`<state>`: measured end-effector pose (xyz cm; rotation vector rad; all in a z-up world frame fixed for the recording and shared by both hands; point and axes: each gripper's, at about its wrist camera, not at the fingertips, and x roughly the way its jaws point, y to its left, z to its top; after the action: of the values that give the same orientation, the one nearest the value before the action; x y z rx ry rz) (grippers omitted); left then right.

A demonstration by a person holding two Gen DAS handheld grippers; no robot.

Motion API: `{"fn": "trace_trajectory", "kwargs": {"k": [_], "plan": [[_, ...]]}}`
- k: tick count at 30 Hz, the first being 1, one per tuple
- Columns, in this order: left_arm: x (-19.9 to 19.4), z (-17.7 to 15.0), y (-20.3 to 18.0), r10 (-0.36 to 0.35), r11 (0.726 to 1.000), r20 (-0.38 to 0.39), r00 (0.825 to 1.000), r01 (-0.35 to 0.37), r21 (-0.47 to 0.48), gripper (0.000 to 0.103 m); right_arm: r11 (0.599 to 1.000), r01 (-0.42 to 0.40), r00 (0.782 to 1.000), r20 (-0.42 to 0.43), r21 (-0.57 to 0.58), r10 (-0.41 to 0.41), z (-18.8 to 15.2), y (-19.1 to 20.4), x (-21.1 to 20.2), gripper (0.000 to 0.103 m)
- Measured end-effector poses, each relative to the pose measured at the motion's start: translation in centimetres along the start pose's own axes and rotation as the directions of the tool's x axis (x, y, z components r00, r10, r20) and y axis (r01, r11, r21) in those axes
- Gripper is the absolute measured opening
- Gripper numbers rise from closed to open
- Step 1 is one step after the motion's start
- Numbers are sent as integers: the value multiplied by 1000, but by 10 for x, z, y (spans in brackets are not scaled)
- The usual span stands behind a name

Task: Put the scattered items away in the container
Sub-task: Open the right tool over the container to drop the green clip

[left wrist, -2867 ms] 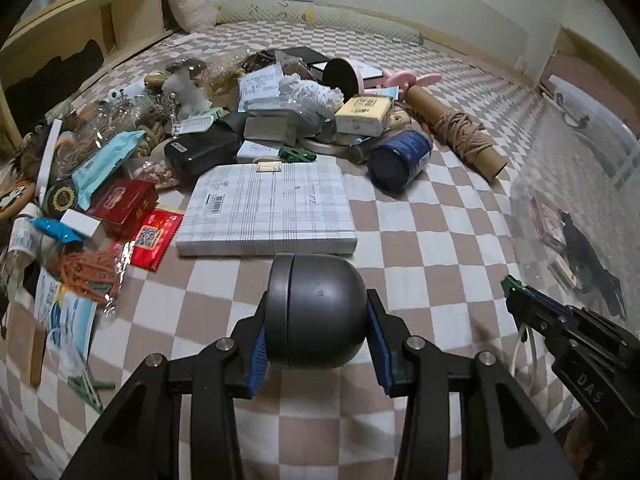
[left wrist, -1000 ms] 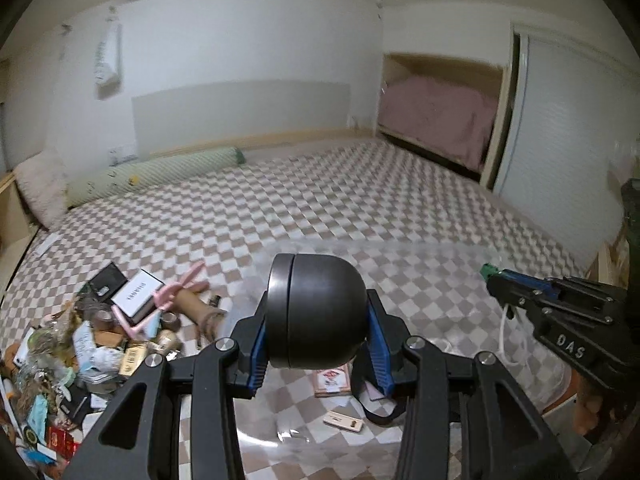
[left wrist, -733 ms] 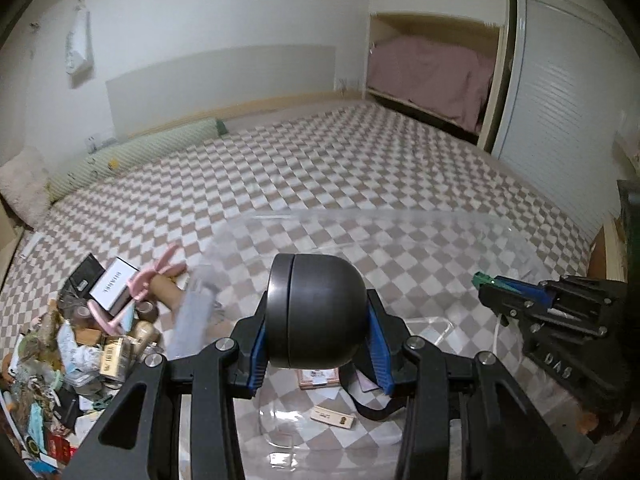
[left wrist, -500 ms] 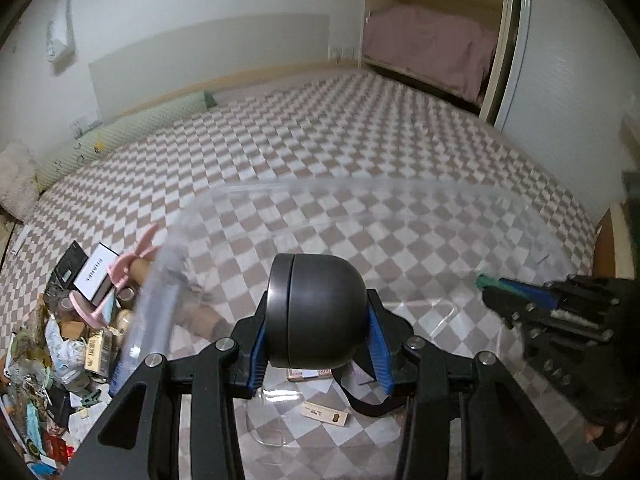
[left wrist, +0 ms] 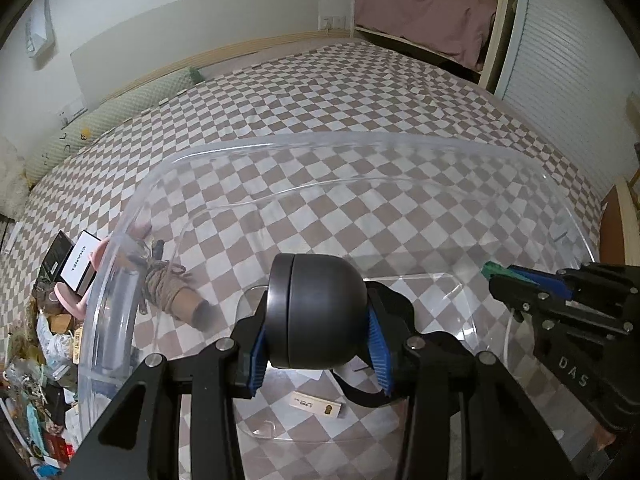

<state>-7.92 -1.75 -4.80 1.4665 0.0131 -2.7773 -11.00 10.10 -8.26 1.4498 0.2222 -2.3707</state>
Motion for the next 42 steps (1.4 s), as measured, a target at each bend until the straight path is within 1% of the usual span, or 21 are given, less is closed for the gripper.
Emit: {"fn": "trace_trajectory", "kwargs": {"k": [3, 7, 12, 15, 18, 19, 22, 26, 27, 28, 29, 30, 32, 33, 36, 37, 39, 40, 42], "plan": [[4, -1, 4, -15, 1000, -19, 1000, 14, -15, 42, 999, -14, 1000, -25, 30, 14, 0, -4, 4, 12], [4, 1, 3, -17, 1000, -19, 1000, 17, -21, 42, 996, -31, 998, -49, 81, 35, 2, -11, 10, 12], [9, 0, 1, -16, 1000, -46, 999, 15, -12, 42, 994, -48, 993, -106, 97, 59, 1, -12, 18, 12], [14, 0, 0, -20, 1000, -78, 997, 20, -4, 42, 995, -44, 987, -153, 86, 57, -1, -9, 25, 12], [17, -2, -2, -25, 1000, -100, 995, 26, 8, 42, 995, -71, 971, -224, 75, 86, -3, -5, 35, 12], [17, -2, -3, -30, 999, -105, 994, 31, 12, 42, 995, -70, 968, -235, 74, 86, -4, -6, 36, 12], [15, -3, -8, -30, 999, -101, 994, 33, 35, 42, 995, -70, 964, -253, 70, 85, -4, -6, 37, 12], [15, -2, -11, -31, 999, -100, 995, 35, 39, 42, 996, -66, 967, -241, 63, 80, -5, -6, 35, 12], [14, -2, -11, -32, 999, -99, 995, 36, 37, 42, 997, -52, 970, -236, 58, 64, -5, -6, 33, 15], [14, -2, -11, -33, 999, -98, 995, 37, 36, 42, 998, -44, 972, -230, 51, 55, -5, -5, 32, 23], [14, -2, -11, -36, 999, -98, 995, 40, 34, 42, 998, -43, 973, -223, 50, 54, -4, -6, 29, 63], [14, -1, -12, -38, 999, -99, 994, 41, 31, 42, 998, -43, 975, -216, 49, 52, -3, -6, 27, 87], [13, 0, -11, -40, 999, -95, 995, 42, 24, 42, 999, -36, 984, -171, 40, 43, -2, -6, 15, 87], [12, 1, -11, -42, 999, -91, 995, 45, 20, 42, 998, -44, 984, -169, 35, 49, -2, -6, 13, 87], [10, 2, -13, -35, 999, -91, 995, 37, 23, 42, 1000, -26, 988, -154, 14, 28, -5, -3, 8, 87], [10, 2, -14, -31, 999, -93, 995, 34, 27, 42, 1000, -16, 988, -153, 3, 17, -6, -2, 6, 87], [10, 2, -15, -46, 999, -96, 994, 48, 19, 42, 999, 34, 990, -134, -34, -38, -9, 1, 1, 87], [10, 3, -16, -54, 998, -96, 994, 56, 13, 42, 997, 47, 991, -121, -64, -54, -11, 3, -2, 87], [10, 5, -21, -63, 998, -94, 994, 65, 14, 42, 996, 27, 992, -117, -85, -37, -16, 4, -8, 87]]}}
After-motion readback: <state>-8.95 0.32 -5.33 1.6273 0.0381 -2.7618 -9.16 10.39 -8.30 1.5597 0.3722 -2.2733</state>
